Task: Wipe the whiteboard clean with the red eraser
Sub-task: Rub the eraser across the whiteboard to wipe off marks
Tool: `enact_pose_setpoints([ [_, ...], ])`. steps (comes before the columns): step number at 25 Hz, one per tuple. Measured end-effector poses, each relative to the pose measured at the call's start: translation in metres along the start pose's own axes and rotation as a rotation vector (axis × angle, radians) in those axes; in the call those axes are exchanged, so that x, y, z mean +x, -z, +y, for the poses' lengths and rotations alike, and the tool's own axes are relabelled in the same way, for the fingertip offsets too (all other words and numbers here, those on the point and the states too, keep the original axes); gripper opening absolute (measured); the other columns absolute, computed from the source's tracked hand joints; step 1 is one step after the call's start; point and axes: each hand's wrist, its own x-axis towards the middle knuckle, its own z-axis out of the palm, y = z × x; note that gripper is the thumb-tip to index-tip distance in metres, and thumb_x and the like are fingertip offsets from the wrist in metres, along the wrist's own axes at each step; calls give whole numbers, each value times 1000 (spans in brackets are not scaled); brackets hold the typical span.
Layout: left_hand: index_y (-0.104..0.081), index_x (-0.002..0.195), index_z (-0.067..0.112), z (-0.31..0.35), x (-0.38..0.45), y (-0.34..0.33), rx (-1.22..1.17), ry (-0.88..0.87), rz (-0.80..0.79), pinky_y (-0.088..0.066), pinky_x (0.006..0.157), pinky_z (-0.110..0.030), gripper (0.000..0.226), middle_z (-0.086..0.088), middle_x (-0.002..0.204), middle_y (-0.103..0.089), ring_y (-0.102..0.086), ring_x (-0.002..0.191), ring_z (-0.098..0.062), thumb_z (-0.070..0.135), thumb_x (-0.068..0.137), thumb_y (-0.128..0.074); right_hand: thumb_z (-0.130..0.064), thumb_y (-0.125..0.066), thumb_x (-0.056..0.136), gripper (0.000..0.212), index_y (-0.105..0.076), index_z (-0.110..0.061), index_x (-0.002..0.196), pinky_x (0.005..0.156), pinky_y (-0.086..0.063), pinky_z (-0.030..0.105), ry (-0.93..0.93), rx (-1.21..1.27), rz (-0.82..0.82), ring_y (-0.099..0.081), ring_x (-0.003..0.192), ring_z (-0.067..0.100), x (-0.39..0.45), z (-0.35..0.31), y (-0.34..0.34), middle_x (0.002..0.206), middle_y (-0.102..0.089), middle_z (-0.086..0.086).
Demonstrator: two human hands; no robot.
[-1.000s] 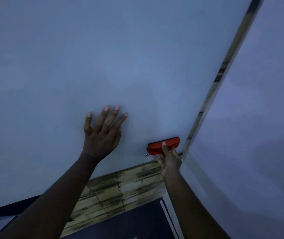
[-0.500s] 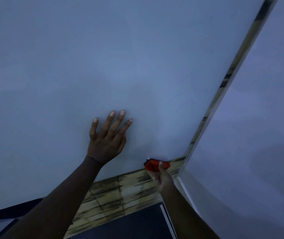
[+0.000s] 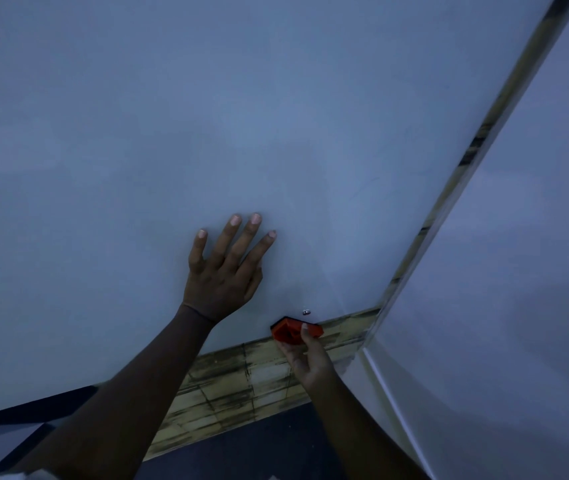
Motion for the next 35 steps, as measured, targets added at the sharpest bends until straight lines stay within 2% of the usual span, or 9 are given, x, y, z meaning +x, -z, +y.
enact_pose_setpoints([
  [2, -47, 160, 22, 0, 0, 0, 5, 1, -7, -9, 129, -54, 72, -8, 172, -32, -25, 161, -28, 31, 92, -69, -11, -66, 98, 36, -54, 2, 129, 99, -50, 65, 51, -43, 1, -62, 113, 48, 2, -8, 3, 122, -62, 35],
  [4, -46, 160, 22, 0, 1, 0, 7, 1, -11, -9, 129, -54, 73, -8, 171, -33, -24, 161, -28, 31, 92, -69, -9, -65, 98, 44, -51, 3, 138, 82, -59, 62, 178, -89, 18, -67, 104, 45, -1, -28, 7, 125, -63, 34],
  [8, -47, 160, 22, 1, 0, 2, 1, 3, -15, -9, 129, -53, 74, -7, 172, -33, -25, 161, -27, 32, 90, -71, -3, -80, 87, 65, -51, -7, 145, 54, -62, 33, 671, -205, 201, -74, 82, 29, -25, -82, -8, 127, -67, 18],
  [12, -47, 160, 22, 1, 0, 0, 11, 2, -6, -10, 128, -53, 72, -8, 172, -32, -25, 161, -28, 31, 92, -68, -14, -89, 82, 58, -62, -27, 132, 80, -65, 44, 1001, -439, 273, -70, 109, 25, -48, -104, -41, 126, -67, 10],
  [18, -47, 160, 22, 2, 1, 0, 5, 2, 0, -11, 128, -54, 68, -8, 172, -31, -25, 161, -28, 31, 95, -65, -25, -86, 85, 54, -61, -23, 133, 87, -58, 22, 1441, -1048, 122, -63, 113, 7, -63, -24, -59, 125, -56, -7],
  [22, -46, 160, 22, 2, -1, 0, 8, -4, -20, -10, 128, -54, 67, -8, 173, -29, -24, 161, -28, 32, 96, -63, -29, -86, 84, 59, -60, -35, 137, 87, -62, 34, 1529, -1169, 77, -61, 110, 8, -73, -47, -62, 120, -55, -11],
  [26, -47, 160, 21, 3, 0, 2, 10, 7, -26, -9, 129, -53, 65, -7, 173, -29, -24, 161, -27, 31, 97, -61, -18, -90, 80, 64, -65, -33, 137, 86, -60, 29, 1624, -1027, 130, -65, 105, 7, -97, -109, -91, 120, -58, -13],
  [30, -47, 160, 20, 4, 7, 12, -38, 50, -60, -10, 129, -51, 65, -5, 173, -31, -24, 161, -25, 28, 98, -64, -20, -91, 80, 64, -65, -27, 138, 93, -60, 36, 1482, -785, 193, -68, 106, 12, -106, -146, -98, 128, -68, -1],
  [35, -46, 159, 12, -3, 38, 33, -113, 130, -47, -22, 119, -48, 66, -5, 167, -41, -37, 155, -22, 23, 98, -67, -18, -88, 82, 54, -68, -24, 132, 85, -61, 30, 1605, -945, 103, -66, 101, 12, -128, -106, -124, 121, -64, -3],
])
